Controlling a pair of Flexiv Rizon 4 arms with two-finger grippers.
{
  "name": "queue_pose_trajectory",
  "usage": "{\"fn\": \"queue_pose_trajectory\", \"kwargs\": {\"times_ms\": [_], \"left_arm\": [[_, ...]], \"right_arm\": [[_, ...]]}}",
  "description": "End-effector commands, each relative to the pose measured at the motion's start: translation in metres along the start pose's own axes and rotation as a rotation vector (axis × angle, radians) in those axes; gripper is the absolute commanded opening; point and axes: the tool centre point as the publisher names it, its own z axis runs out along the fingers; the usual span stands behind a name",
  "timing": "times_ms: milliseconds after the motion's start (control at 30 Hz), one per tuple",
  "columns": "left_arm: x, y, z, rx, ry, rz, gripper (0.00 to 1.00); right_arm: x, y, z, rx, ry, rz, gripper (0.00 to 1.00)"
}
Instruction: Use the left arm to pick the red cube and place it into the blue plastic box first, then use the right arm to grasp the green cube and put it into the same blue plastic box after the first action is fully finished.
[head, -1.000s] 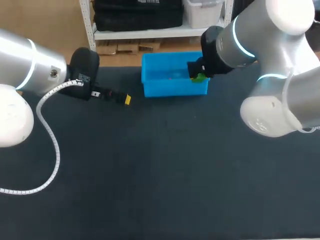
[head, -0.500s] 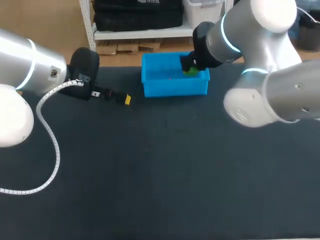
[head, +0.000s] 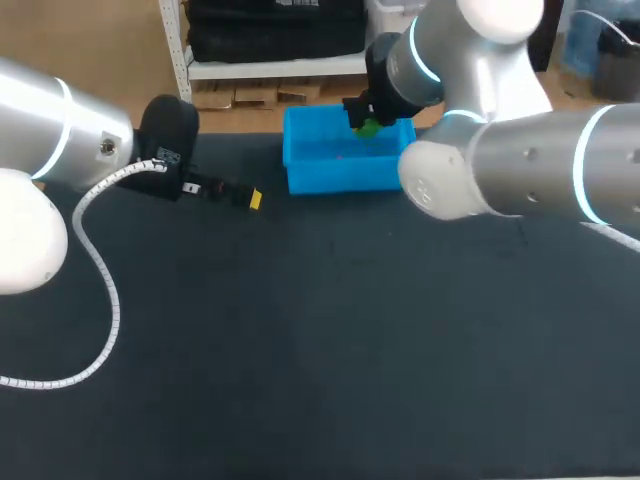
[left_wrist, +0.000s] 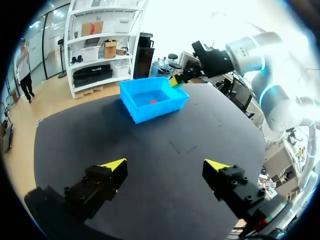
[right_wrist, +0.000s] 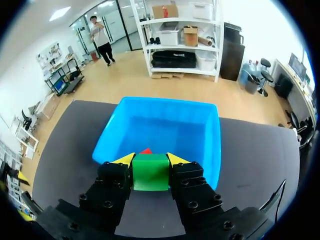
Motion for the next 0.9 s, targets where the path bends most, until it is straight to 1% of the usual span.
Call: {"fn": "queue_pose_trajectory", "kwargs": {"times_ms": [33,167,367,667,900], "left_arm": [[0.001,0.002,0.000,0.007,-0.005,0.002,1.00],[0.001,0.002,0.000,0.007,-0.005,0.002,1.00],[0.001,0.002,0.000,0.007,-0.005,0.002,1.00],[0.001,0.002,0.000,0.007,-0.005,0.002,1.00],[0.001,0.002,0.000,0.007,-0.005,0.002,1.00]], "right_arm": [[-0.018,-0.001,0.041,-0.006,0.055,0.000,0.00],[-0.020,-0.004,0.055,-0.004,0.069,0.004,0.00],[-0.021,-0.010,0.070,-0.001,0.096,0.018,0.00],[-0.016,-0.014,0.080,0.007,0.146,0.031,0.00],[-0.014,-0.015,0.082,0.016,0.169,0.037,0.00]]}}
